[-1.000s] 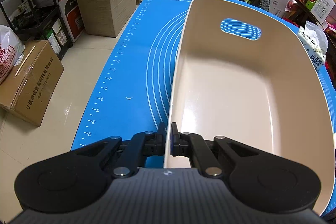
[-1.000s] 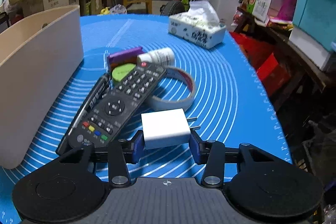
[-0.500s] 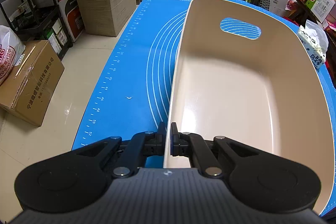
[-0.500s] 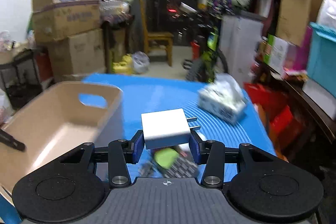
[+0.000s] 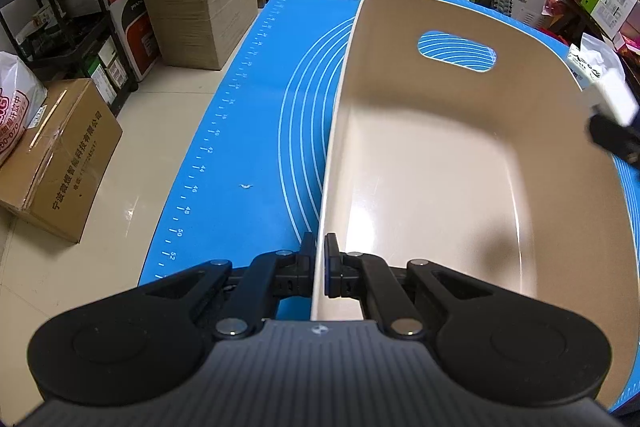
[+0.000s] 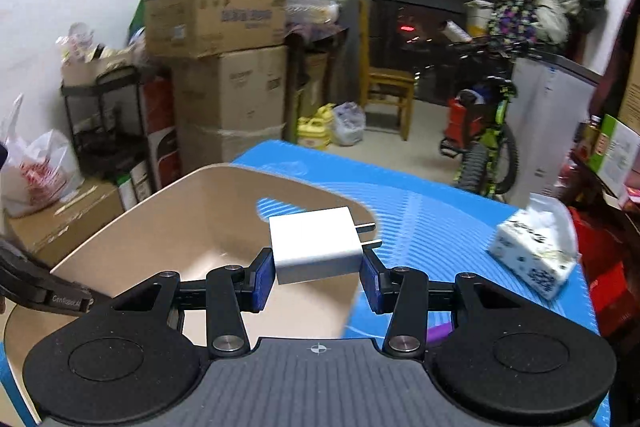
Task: Organize rigid objects
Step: 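Carry the charger into the basket with the right gripper and release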
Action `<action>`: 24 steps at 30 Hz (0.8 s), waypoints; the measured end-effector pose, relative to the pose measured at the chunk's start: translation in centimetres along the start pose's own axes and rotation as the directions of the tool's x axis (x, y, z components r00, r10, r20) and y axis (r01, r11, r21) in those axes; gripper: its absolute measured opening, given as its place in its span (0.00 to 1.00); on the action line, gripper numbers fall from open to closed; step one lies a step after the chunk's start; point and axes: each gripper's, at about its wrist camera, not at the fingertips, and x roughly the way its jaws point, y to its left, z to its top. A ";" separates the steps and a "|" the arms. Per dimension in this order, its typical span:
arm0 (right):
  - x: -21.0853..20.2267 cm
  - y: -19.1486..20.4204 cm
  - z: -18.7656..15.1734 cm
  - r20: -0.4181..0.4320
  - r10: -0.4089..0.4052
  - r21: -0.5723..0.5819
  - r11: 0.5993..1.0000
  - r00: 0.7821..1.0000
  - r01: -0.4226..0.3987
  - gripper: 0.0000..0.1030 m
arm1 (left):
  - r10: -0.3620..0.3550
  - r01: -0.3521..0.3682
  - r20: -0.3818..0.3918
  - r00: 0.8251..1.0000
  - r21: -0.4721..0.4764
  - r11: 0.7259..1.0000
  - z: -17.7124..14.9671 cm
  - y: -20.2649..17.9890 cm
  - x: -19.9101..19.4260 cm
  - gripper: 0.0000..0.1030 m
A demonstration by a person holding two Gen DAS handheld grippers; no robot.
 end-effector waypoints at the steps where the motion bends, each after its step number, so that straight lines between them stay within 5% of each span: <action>1: 0.4 0.7 0.0 -0.015 0.009 -0.023 1.000 1.000 -0.009 0.50 | 0.000 0.000 0.000 1.000 0.001 1.000 0.0 0.0 0.0 0.05; 10: 3.6 6.0 -0.4 -0.202 0.036 -0.226 0.971 0.979 -0.082 0.50 | -0.001 0.001 -0.001 1.000 0.001 1.000 0.0 0.0 0.0 0.05; 19: 5.9 8.6 -1.5 -0.397 0.040 -0.289 0.943 0.917 -0.166 0.50 | -0.011 0.011 -0.002 1.000 0.000 1.000 0.0 0.0 0.1 0.05; 24: 5.4 8.0 -1.1 -0.385 0.065 -0.244 0.955 0.921 -0.170 0.60 | -0.010 0.010 -0.005 1.000 0.000 1.000 0.0 0.2 0.1 0.06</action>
